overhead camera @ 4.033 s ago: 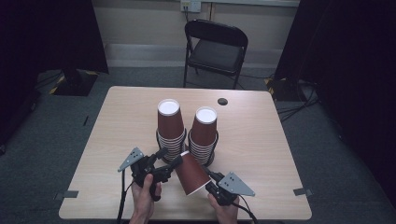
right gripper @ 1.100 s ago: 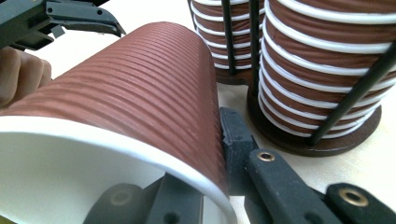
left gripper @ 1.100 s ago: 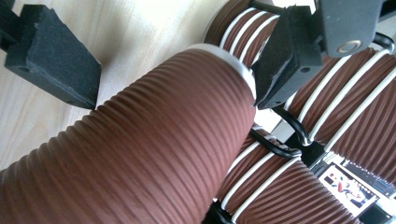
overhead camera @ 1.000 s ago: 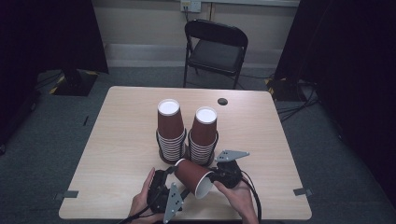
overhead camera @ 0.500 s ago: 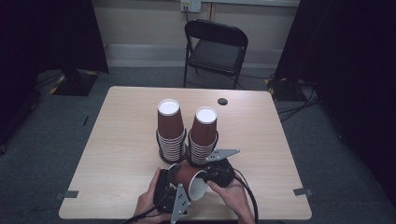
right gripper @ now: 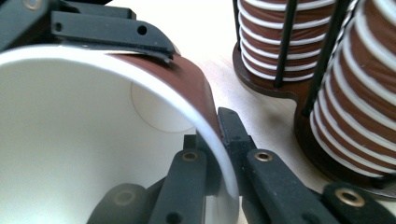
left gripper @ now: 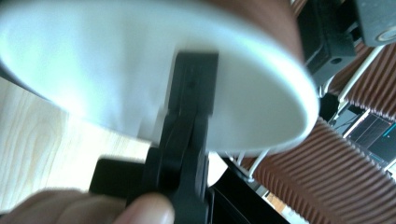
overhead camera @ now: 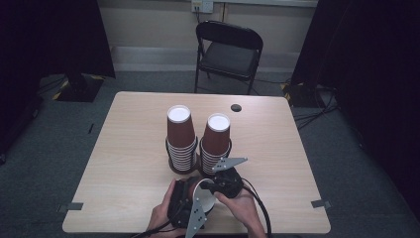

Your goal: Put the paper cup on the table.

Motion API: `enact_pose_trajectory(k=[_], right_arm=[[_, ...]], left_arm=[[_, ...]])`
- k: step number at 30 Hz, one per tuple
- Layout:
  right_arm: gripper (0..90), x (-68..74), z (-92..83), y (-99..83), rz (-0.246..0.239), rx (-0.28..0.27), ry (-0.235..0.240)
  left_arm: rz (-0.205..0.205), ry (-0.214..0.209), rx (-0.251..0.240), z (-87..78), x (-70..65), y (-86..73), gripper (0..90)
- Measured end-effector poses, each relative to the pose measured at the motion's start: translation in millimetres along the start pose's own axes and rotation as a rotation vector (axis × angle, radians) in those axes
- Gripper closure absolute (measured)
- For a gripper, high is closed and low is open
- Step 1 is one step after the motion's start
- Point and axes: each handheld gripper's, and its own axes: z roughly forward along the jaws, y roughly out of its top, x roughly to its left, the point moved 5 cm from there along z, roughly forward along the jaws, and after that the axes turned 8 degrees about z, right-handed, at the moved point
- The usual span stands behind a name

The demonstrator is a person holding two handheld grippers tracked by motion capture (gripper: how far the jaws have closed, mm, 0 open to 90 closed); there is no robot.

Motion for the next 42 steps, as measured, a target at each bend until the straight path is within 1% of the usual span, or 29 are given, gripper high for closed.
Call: enact_pose_trajectory(k=[1,2,3,4,5,8,9,13,15,17,19,21,22,24,26,27,28,29,30,31,34,36,40,42], right_arm=[[88.0,0.9,0.5,0.3,-0.005,-0.005,-0.002],[88.0,1.7,0.9,0.4,-0.012,-0.004,-0.003],[88.0,2.0,1.5,0.6,-0.011,-0.003,-0.003],[88.1,2.2,2.2,0.6,-0.01,-0.001,-0.002],[88.0,2.3,2.8,0.6,-0.01,-0.002,0.002],[88.1,3.3,3.4,1.3,-0.009,0.0,0.003],[88.1,3.3,3.3,1.3,-0.009,0.001,0.002],[88.1,2.9,2.2,1.2,-0.007,0.013,0.005],[88.1,2.9,2.4,0.6,-0.004,0.022,-0.001],[88.1,2.6,2.9,0.1,0.0,0.031,0.001],[88.1,2.1,3.6,0.2,0.004,0.033,0.002],[88.2,2.0,4.1,0.4,0.007,0.033,0.006],[88.1,2.0,4.1,0.3,0.008,0.037,0.004],[88.1,1.8,4.0,-0.3,0.009,0.044,-0.002],[88.2,1.5,3.5,-0.6,0.011,0.05,-0.003],[88.2,1.1,2.8,-0.3,0.013,0.051,-0.003],[88.2,0.2,1.7,0.0,0.014,0.051,-0.002],[88.2,-0.6,1.0,0.1,0.02,0.051,-0.004],[88.2,-1.4,0.9,0.0,0.025,0.048,-0.005],[88.2,-1.3,0.9,-0.2,0.024,0.047,0.001],[88.2,-1.8,0.5,-0.6,0.027,0.046,-0.008],[88.2,-1.8,0.7,-1.0,0.033,0.042,-0.002],[87.9,-0.9,0.8,-0.5,0.04,0.034,0.008],[87.7,-1.3,0.7,0.0,0.045,0.031,0.011]], left_arm=[[0.009,-0.002,0.002,0.3,-0.2,1.1,2.3],[0.009,0.001,-0.003,0.8,-0.2,2.1,2.2],[-0.009,-0.001,-0.015,1.2,0.5,3.7,2.8],[-0.017,-0.003,-0.019,1.0,1.1,4.3,2.7],[-0.027,0.002,-0.034,1.2,1.7,5.8,3.0],[-0.026,0.002,-0.033,0.9,1.7,5.6,3.2],[-0.021,-0.002,-0.028,0.4,1.6,5.1,3.4],[-0.014,-0.001,-0.034,0.3,-0.2,5.2,3.7],[-0.004,-0.01,-0.037,0.5,-1.3,4.0,3.7],[0.01,-0.011,-0.027,0.4,-2.0,2.0,3.8],[0.007,-0.018,-0.029,0.2,-0.8,1.2,3.8],[0.015,-0.019,-0.026,0.6,-0.8,0.7,3.7],[0.009,-0.025,-0.03,0.7,-1.4,0.2,3.7],[0.016,-0.029,-0.027,0.7,-1.8,-0.4,3.7],[0.039,-0.028,-0.014,0.5,-2.0,-1.1,4.0],[0.033,-0.018,-0.015,1.2,-2.2,-1.3,4.4],[0.045,-0.012,-0.003,1.6,-1.7,-2.1,5.6],[0.047,-0.013,-0.001,1.6,-1.3,-2.4,6.9],[0.033,-0.012,-0.006,1.7,-0.7,-1.9,6.9],[0.031,-0.015,-0.007,1.8,-0.7,-1.9,6.7],[0.019,-0.014,-0.012,3.4,-0.8,-1.9,6.5],[0.023,-0.012,-0.006,3.3,-0.5,-1.0,6.4],[0.001,0.008,-0.012,4.7,1.1,0.2,6.4],[0.007,0.005,-0.005,4.8,2.1,1.1,6.7]])
